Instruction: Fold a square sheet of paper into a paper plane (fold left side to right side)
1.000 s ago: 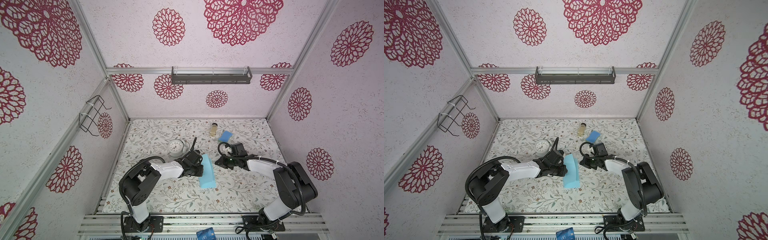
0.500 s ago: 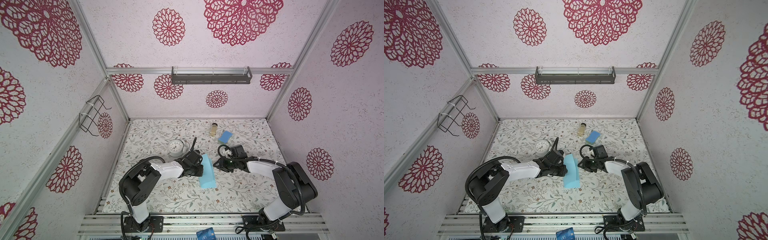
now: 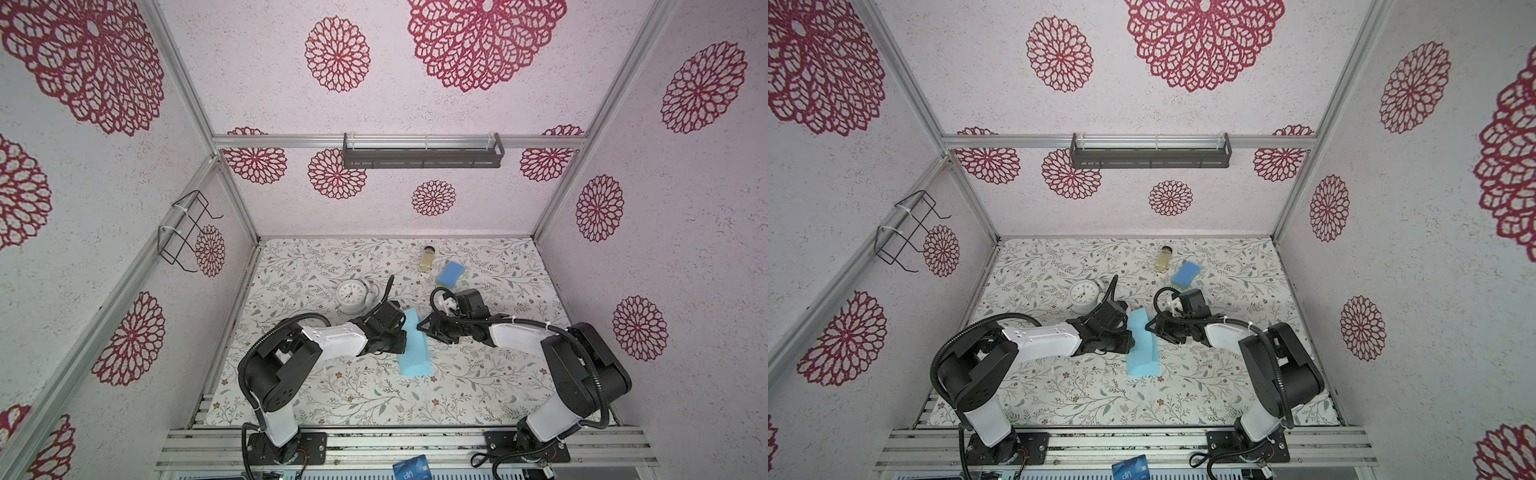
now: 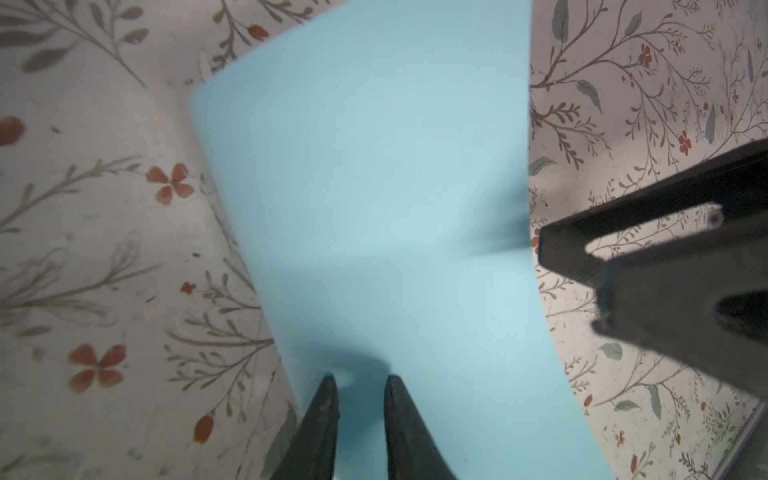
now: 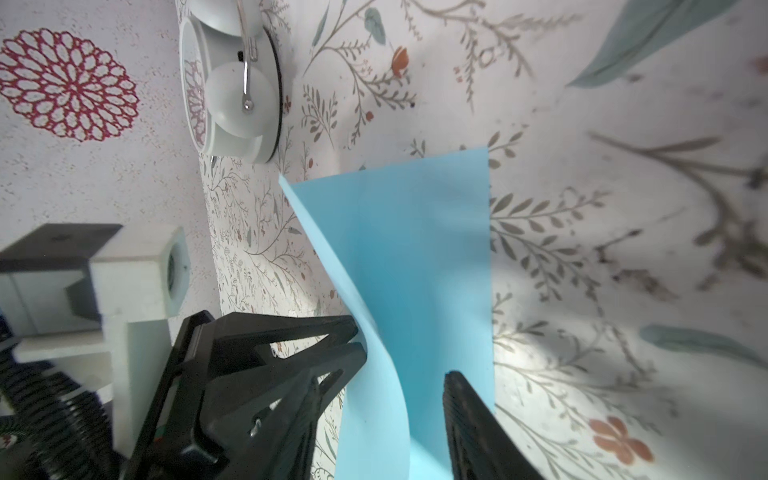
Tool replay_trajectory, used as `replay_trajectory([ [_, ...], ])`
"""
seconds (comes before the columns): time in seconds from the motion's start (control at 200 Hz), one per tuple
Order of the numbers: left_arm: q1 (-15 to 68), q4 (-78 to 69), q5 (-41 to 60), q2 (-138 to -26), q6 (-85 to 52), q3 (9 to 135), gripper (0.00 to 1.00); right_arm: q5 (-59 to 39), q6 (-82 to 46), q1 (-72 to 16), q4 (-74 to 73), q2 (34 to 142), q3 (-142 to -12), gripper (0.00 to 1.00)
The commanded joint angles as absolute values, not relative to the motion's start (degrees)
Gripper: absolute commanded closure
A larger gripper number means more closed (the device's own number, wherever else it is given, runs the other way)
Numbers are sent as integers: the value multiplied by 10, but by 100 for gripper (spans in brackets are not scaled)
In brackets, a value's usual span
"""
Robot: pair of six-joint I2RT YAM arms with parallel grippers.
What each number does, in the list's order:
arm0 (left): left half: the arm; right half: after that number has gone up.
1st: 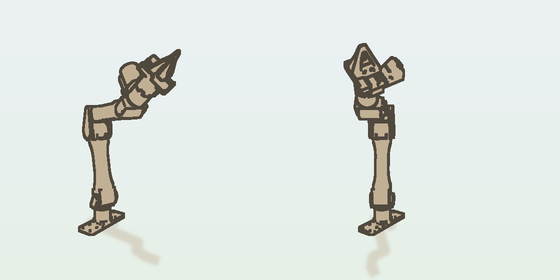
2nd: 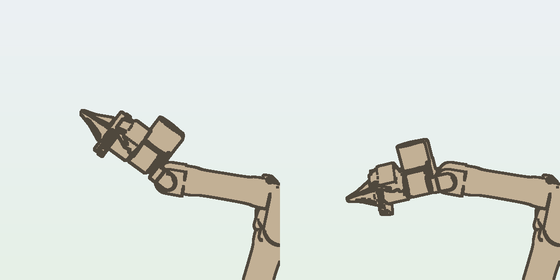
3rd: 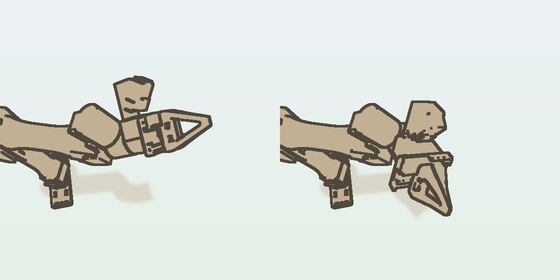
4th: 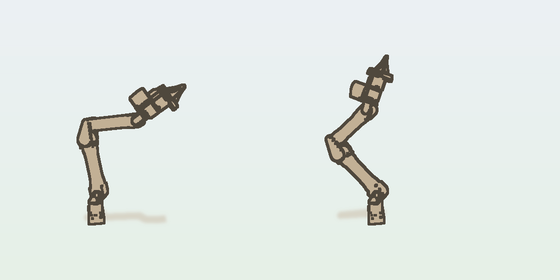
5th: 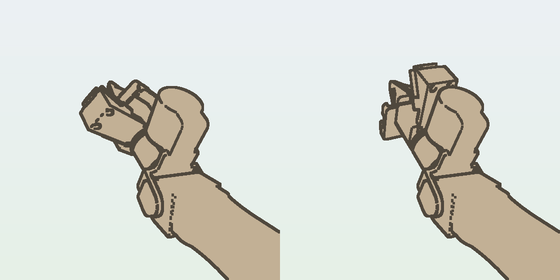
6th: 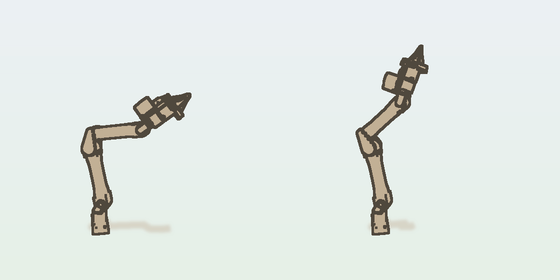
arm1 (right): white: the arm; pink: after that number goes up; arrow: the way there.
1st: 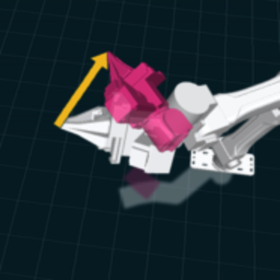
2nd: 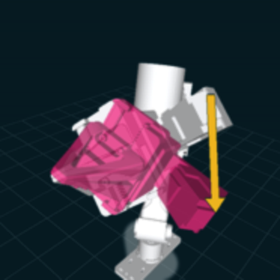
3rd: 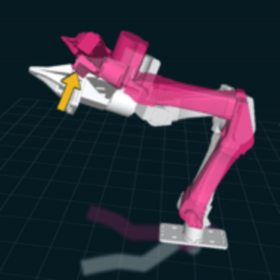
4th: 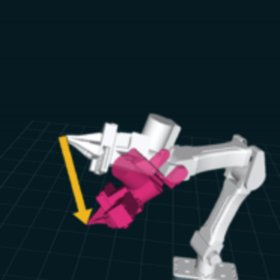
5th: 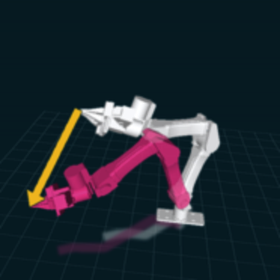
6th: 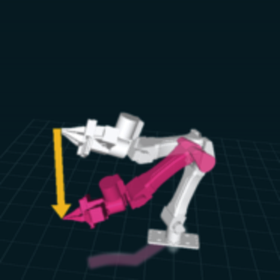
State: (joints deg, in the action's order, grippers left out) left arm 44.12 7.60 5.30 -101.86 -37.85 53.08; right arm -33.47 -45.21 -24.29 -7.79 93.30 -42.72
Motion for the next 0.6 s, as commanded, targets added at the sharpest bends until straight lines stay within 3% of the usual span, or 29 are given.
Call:
replay_trajectory([
  [0.0,445,79,34,-989,-389,541,76,-342,-473,-258,-109,944,-421,48],
  [0.15,445,84,21,-969,-398,542,72,-355,-506,-266,-158,946,-398,51],
  [0.38,443,89,-26,-910,-432,505,51,-372,-528,-272,-189,941,-387,69],
  [0.595,437,74,-31,-883,-465,454,46,-387,-562,-275,-234,922,-370,79],
])
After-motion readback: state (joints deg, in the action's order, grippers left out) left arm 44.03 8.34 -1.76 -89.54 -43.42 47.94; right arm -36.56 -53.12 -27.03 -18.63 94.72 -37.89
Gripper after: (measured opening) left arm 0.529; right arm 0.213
